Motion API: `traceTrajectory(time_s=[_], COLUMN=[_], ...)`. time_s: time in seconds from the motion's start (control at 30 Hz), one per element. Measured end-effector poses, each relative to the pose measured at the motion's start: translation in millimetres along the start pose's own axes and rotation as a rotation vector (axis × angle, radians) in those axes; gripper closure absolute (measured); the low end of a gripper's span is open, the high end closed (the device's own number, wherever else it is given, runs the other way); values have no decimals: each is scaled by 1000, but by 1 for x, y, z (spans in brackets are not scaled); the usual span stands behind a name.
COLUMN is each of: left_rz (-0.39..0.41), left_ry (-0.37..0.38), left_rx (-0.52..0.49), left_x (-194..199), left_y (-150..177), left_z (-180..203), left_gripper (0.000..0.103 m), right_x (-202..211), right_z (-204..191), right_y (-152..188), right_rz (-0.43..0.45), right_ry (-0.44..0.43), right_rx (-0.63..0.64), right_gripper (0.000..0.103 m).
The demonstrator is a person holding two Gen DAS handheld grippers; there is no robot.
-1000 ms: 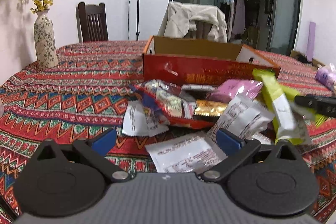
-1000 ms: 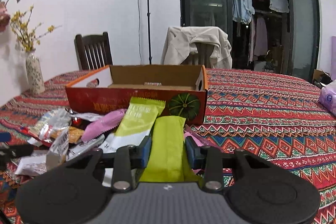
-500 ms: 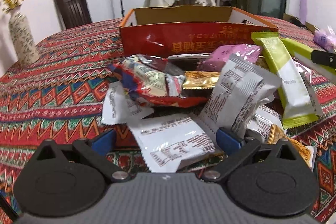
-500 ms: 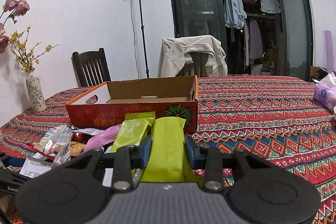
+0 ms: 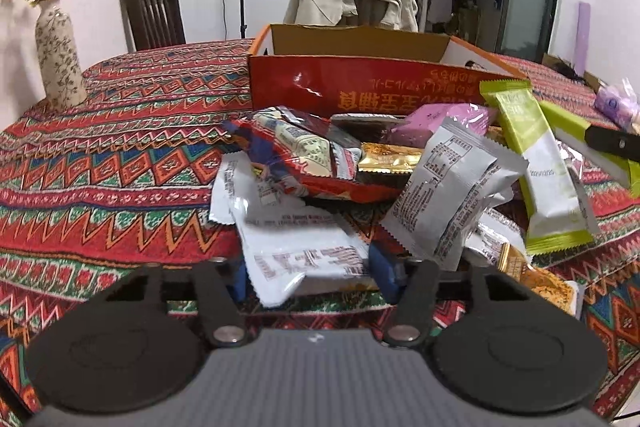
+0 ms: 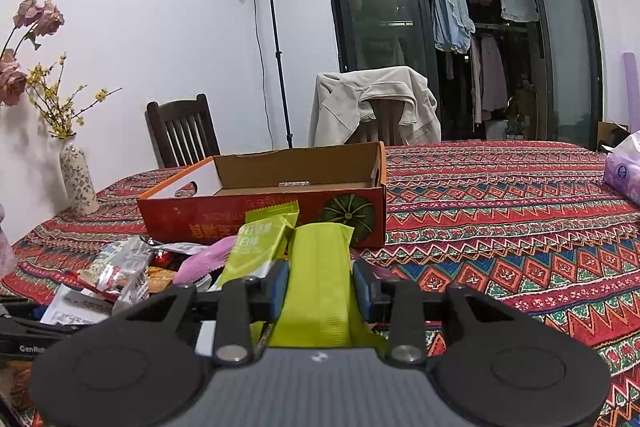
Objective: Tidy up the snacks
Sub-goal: 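Lift the lime-green bar with the right gripper while the left gripper grasps a white wrapper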
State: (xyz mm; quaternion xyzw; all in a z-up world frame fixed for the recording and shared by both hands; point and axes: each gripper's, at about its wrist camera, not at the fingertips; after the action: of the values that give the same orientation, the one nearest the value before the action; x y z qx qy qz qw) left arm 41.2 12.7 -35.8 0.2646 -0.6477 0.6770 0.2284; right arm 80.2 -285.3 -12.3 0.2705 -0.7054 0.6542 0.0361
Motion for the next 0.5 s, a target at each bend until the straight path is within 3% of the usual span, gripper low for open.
traceTrajectory(time_s=[0.03,0.17,0.5], left_rz=[6,26,111], left_ry=[9,12,12], left_rx=[6,27,44], left_x=[2,6,35], left_y=[0,1,8], left_z=[-2,-7,-15], left_gripper=[66,74,87], right_x=[1,4,17], right_z=[0,0,-5], right_y=[0,1,0], right_rz=[0,5,26], right_ry=[0,-5,-16], right_rx=[0,-4,2], right_gripper=[69,69,69])
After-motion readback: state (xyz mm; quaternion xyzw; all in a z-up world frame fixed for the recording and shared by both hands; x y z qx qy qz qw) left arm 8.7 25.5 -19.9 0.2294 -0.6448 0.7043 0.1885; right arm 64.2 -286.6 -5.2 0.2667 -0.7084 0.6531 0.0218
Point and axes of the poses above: each gripper's, at about its wrist camera, not at the fingertips, and x roughly against the way its jaws point, z to its right, y to its underside, and after that the axes turned 3 degrees about -z, right-handed
